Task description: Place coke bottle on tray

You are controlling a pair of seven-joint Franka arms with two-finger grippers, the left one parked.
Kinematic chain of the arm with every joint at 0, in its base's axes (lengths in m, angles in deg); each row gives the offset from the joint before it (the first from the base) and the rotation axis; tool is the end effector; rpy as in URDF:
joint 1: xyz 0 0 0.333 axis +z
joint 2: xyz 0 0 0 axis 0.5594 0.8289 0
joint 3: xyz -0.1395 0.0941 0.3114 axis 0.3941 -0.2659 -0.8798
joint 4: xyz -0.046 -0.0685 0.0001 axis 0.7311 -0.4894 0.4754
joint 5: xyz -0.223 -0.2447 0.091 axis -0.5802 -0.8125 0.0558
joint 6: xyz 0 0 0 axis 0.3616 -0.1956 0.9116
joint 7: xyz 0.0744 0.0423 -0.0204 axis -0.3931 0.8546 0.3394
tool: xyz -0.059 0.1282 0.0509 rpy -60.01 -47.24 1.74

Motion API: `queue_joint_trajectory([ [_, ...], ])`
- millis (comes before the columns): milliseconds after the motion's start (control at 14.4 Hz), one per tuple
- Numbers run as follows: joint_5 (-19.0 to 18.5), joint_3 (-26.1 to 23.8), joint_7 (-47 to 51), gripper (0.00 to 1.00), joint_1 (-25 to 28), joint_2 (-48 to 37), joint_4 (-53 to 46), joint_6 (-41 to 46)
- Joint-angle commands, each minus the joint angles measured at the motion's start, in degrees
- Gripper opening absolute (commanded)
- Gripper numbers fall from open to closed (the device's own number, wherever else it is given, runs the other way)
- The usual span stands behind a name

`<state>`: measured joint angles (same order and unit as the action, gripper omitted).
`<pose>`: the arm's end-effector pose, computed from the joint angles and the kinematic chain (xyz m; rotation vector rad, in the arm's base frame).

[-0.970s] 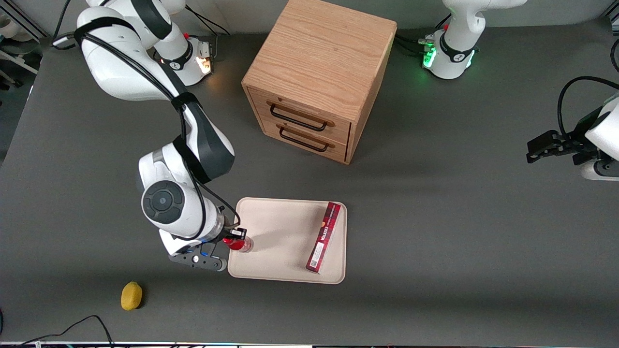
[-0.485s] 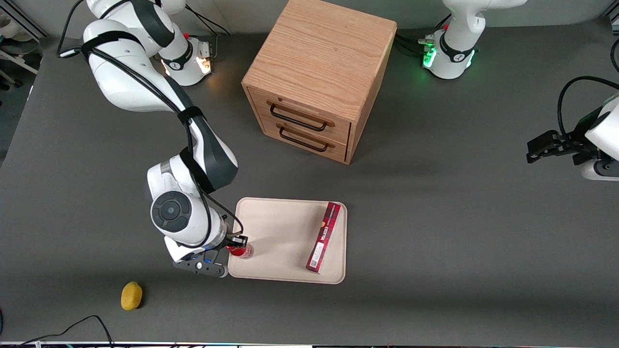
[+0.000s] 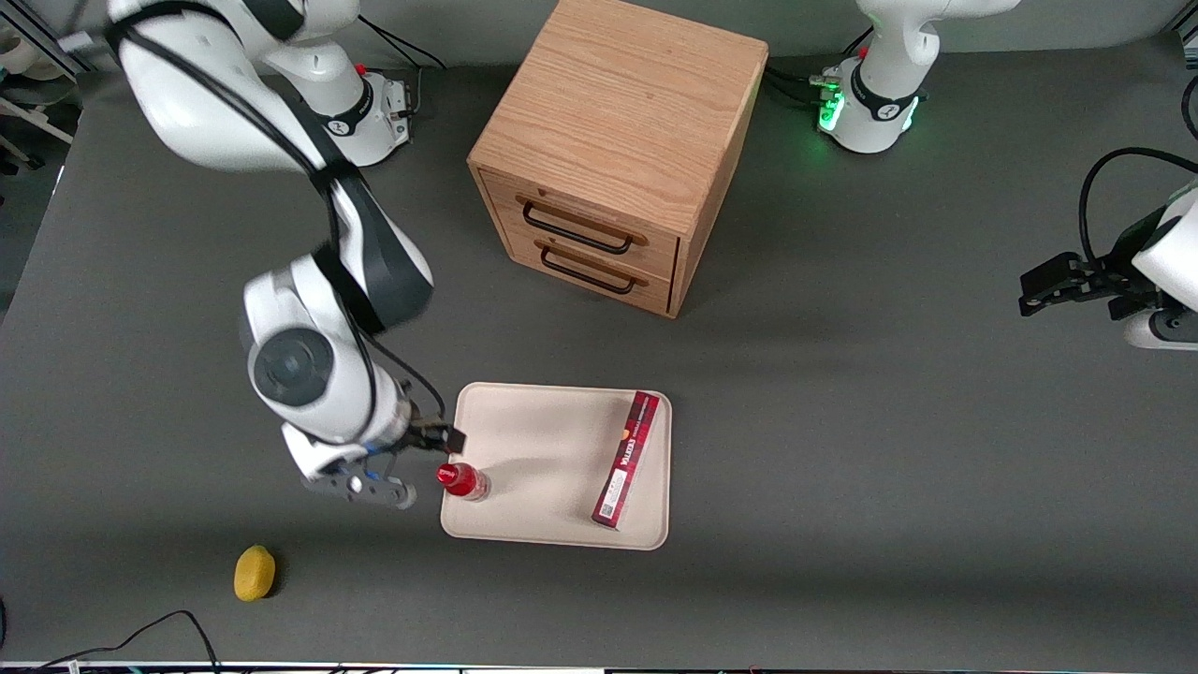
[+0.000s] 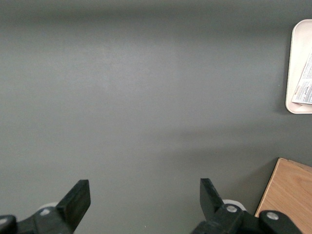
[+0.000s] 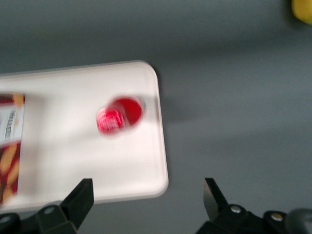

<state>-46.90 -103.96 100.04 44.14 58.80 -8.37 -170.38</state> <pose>0.6365 0.2289 0.4240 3.0979 -0.2495 0.0095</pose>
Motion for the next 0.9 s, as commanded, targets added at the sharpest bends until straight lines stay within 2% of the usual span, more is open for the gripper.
queue_joint_trajectory([
  [0,6.5,4.3,-10.1,1.00,-2.0,-25.8,27.6,-2.5],
  [139,10.4,8.6,-19.2,1.00,-2.0,-35.2,31.5,4.8],
  [277,11.1,13.5,-26.0,1.00,-1.5,-42.2,31.5,14.0],
  [416,11.1,15.6,-26.4,1.00,-2.0,-46.6,31.3,17.4],
  [554,11.2,17.0,-26.4,1.00,-1.4,-46.7,27.7,20.2],
  [832,11.3,15.6,-26.0,1.00,-1.3,-40.5,20.4,20.6],
])
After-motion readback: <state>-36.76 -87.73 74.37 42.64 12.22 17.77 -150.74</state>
